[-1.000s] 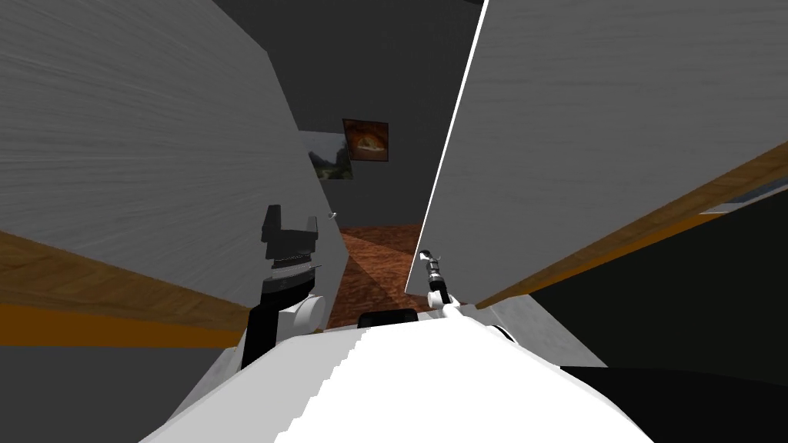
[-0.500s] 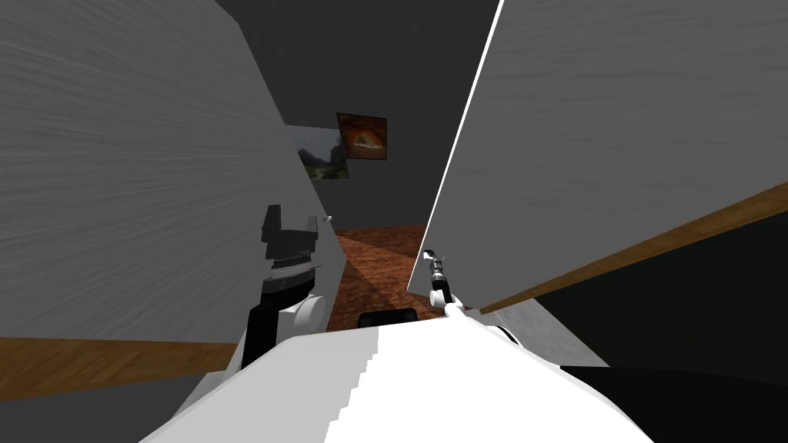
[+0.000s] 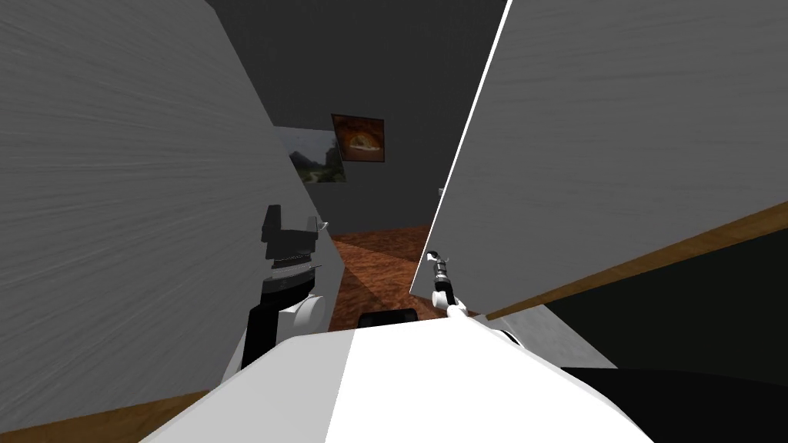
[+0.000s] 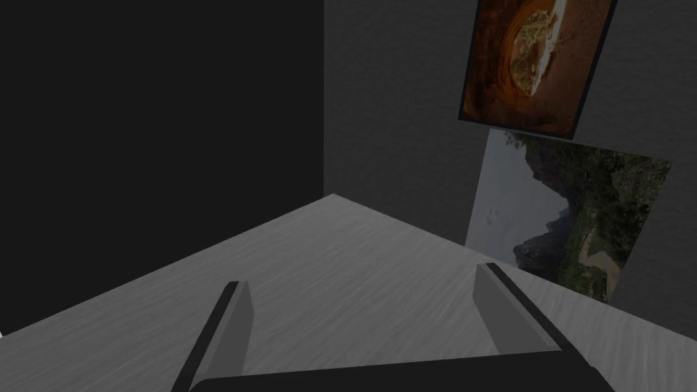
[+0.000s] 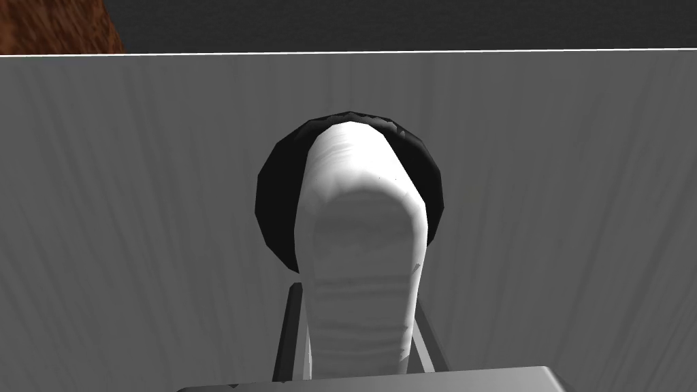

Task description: Push the door open

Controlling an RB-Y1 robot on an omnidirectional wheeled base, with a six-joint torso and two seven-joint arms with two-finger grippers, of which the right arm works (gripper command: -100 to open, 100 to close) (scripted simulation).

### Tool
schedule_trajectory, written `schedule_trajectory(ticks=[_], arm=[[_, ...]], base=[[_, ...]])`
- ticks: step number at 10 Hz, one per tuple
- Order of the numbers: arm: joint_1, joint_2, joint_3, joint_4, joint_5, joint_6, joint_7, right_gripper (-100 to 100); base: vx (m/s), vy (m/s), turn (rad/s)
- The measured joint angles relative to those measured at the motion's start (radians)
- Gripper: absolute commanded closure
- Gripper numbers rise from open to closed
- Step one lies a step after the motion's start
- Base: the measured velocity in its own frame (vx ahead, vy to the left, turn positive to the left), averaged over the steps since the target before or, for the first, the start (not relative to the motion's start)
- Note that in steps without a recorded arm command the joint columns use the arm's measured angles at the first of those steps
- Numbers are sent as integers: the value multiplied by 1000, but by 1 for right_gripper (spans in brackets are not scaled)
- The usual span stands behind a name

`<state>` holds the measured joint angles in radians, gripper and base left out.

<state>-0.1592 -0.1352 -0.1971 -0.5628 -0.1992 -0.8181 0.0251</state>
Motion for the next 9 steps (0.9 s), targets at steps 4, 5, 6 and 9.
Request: schedule_trajectory(ticks=[4,5,6,9], arm=[[2,-12,-38,-2,-21,4,13,100],[5,-14,-47,-7,-25,7,17,100],[5,-16,-49,-8,-27,7,18,100],[4,-15,-47,-7,-25,7,18,100]], base=[[178,56,-54],[78,18,-31],[-8,-11,12],[-24,-5,10]])
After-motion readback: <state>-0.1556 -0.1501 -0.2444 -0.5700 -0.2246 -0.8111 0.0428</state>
